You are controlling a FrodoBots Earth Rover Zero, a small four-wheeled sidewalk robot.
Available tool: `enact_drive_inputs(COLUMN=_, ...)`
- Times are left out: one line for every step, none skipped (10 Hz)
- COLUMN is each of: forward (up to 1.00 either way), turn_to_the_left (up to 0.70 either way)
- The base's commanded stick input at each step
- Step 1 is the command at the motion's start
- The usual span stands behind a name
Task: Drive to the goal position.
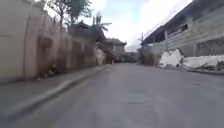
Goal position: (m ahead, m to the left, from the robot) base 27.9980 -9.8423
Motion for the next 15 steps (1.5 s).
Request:
enact_drive_inputs(forward=1.0, turn_to_the_left=0.0)
enact_drive_inputs(forward=1.0, turn_to_the_left=0.0)
enact_drive_inputs(forward=1.0, turn_to_the_left=-0.18)
enact_drive_inputs(forward=1.0, turn_to_the_left=-0.36)
enact_drive_inputs(forward=1.0, turn_to_the_left=-0.4)
enact_drive_inputs(forward=1.0, turn_to_the_left=-0.4)
enact_drive_inputs(forward=1.0, turn_to_the_left=-0.4)
enact_drive_inputs(forward=1.0, turn_to_the_left=-0.35)
enact_drive_inputs(forward=1.0, turn_to_the_left=0.0)
enact_drive_inputs(forward=1.0, turn_to_the_left=0.0)
enact_drive_inputs(forward=1.0, turn_to_the_left=0.0)
enact_drive_inputs(forward=1.0, turn_to_the_left=0.0)
enact_drive_inputs(forward=1.0, turn_to_the_left=0.0)
enact_drive_inputs(forward=1.0, turn_to_the_left=0.0)
enact_drive_inputs(forward=1.0, turn_to_the_left=0.0)
